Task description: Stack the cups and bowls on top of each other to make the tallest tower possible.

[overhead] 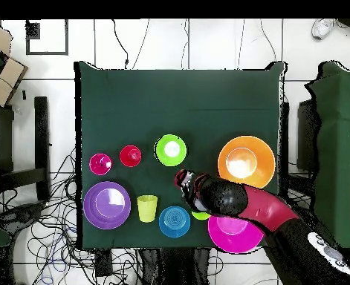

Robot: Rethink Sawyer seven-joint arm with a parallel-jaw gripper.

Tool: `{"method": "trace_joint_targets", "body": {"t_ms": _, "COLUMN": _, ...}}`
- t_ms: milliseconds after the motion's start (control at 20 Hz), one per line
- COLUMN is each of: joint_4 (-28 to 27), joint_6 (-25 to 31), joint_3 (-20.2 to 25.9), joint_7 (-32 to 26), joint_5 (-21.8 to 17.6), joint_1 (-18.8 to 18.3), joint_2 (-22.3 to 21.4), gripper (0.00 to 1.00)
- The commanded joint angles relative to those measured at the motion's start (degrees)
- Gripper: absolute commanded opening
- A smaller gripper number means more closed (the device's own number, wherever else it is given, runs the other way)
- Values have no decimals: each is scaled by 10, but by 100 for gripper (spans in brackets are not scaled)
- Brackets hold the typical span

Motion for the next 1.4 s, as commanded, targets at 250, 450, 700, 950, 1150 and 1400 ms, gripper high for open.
{"method": "trace_joint_targets", "body": {"t_ms": 250, "joint_4": 28, "joint_6": -108, "joint_3": -71, "joint_7": 108, "joint_5": -1, "joint_1": 64, "joint_2": 56, "gripper": 100}}
{"method": "trace_joint_targets", "body": {"t_ms": 450, "joint_4": 35, "joint_6": -118, "joint_3": -87, "joint_7": 113, "joint_5": 8, "joint_1": 80, "joint_2": 46, "gripper": 100}}
{"method": "trace_joint_targets", "body": {"t_ms": 700, "joint_4": 40, "joint_6": -119, "joint_3": -101, "joint_7": 115, "joint_5": 23, "joint_1": 90, "joint_2": 31, "gripper": 100}}
{"method": "trace_joint_targets", "body": {"t_ms": 950, "joint_4": 60, "joint_6": -113, "joint_3": -108, "joint_7": 123, "joint_5": 36, "joint_1": 100, "joint_2": -1, "gripper": 100}}
{"method": "trace_joint_targets", "body": {"t_ms": 1150, "joint_4": 68, "joint_6": -120, "joint_3": -115, "joint_7": 128, "joint_5": 40, "joint_1": 104, "joint_2": -5, "gripper": 100}}
{"method": "trace_joint_targets", "body": {"t_ms": 1400, "joint_4": 74, "joint_6": -139, "joint_3": -122, "joint_7": 138, "joint_5": 45, "joint_1": 108, "joint_2": 1, "gripper": 100}}
